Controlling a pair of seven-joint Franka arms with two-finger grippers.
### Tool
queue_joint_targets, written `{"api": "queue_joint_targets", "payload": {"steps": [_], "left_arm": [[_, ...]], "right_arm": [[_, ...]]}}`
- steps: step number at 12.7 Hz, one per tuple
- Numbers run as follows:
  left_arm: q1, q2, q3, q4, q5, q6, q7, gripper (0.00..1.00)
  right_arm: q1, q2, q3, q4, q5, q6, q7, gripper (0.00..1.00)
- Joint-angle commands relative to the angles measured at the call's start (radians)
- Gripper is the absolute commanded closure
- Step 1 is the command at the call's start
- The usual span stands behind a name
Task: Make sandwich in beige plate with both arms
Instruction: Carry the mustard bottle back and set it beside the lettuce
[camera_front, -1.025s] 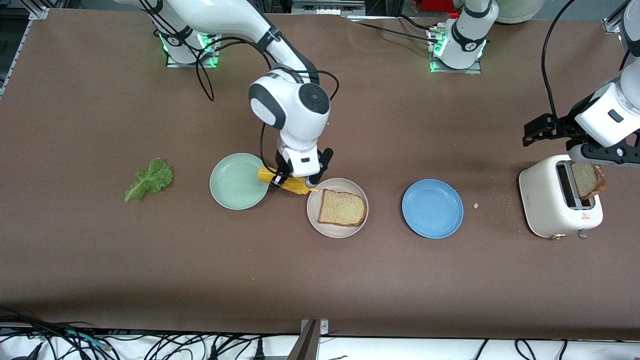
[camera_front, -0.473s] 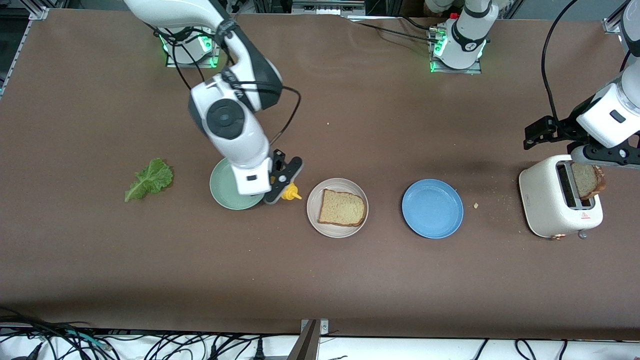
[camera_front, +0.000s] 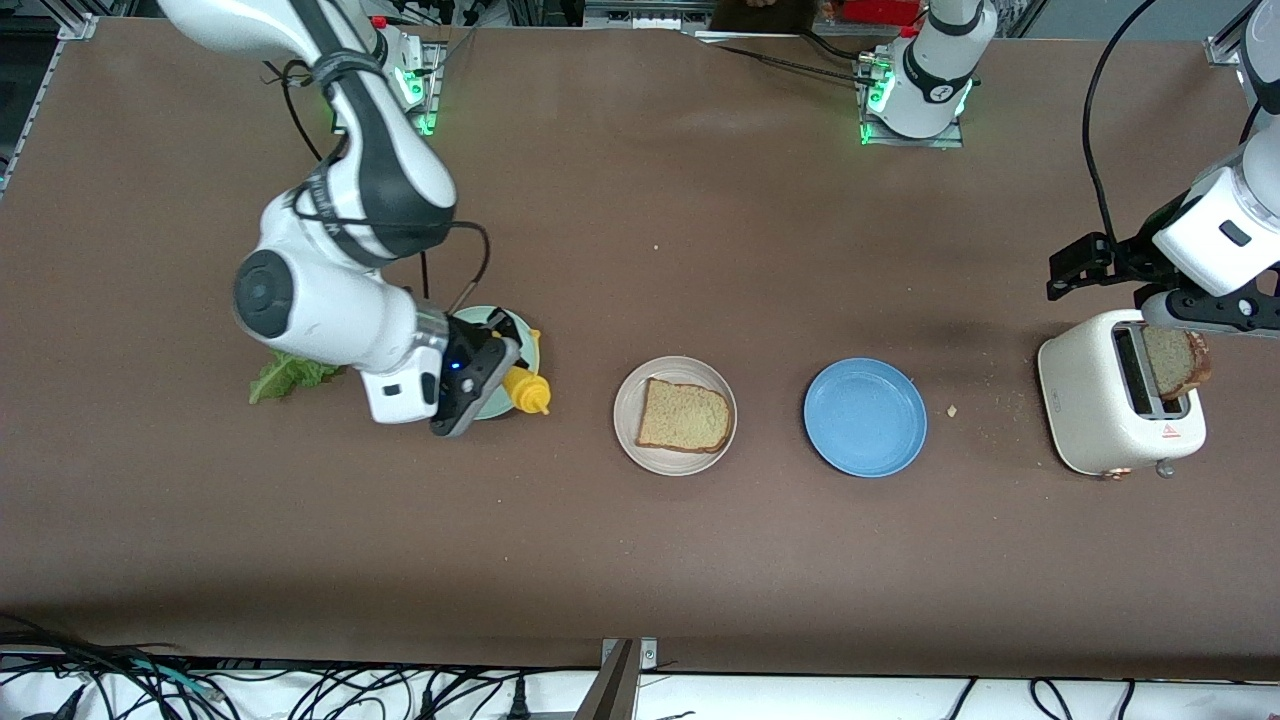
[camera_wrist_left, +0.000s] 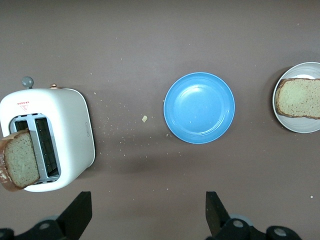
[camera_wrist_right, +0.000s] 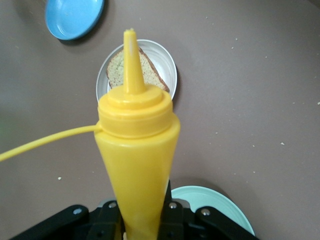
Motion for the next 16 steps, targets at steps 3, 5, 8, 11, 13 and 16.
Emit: {"api": "queue_joint_targets", "payload": {"steps": [3, 5, 8, 11, 13, 16], "left_arm": [[-0.003, 0.002, -0.004, 0.014, 0.023, 0.0, 0.013, 0.0], [-0.001, 0.004, -0.004, 0.014, 0.023, 0.001, 0.013, 0.0], [-0.001, 0.002, -0.004, 0.014, 0.023, 0.003, 0.013, 0.0], [-0.001, 0.004, -0.004, 0.014, 0.023, 0.004, 0.013, 0.0], [-0.001, 0.004, -0.004, 0.014, 0.023, 0.004, 0.013, 0.0], [-0.001, 0.004, -0.004, 0.014, 0.023, 0.004, 0.013, 0.0]], "right_arm": [[-0.143, -0.069, 0.012, -0.098, 0.219, -0.11, -0.246, 0.74], [-0.203, -0.067, 0.012, -0.103, 0.285, -0.173, -0.375, 0.74], [-0.284, -0.058, 0.009, -0.115, 0.362, -0.261, -0.569, 0.74], [-0.35, -0.047, 0.009, -0.152, 0.388, -0.311, -0.754, 0.74], [-0.395, -0.02, 0.009, -0.155, 0.402, -0.368, -0.882, 0.74], [-0.439, 0.022, 0.008, -0.16, 0.4, -0.404, -1.054, 0.74]]}}
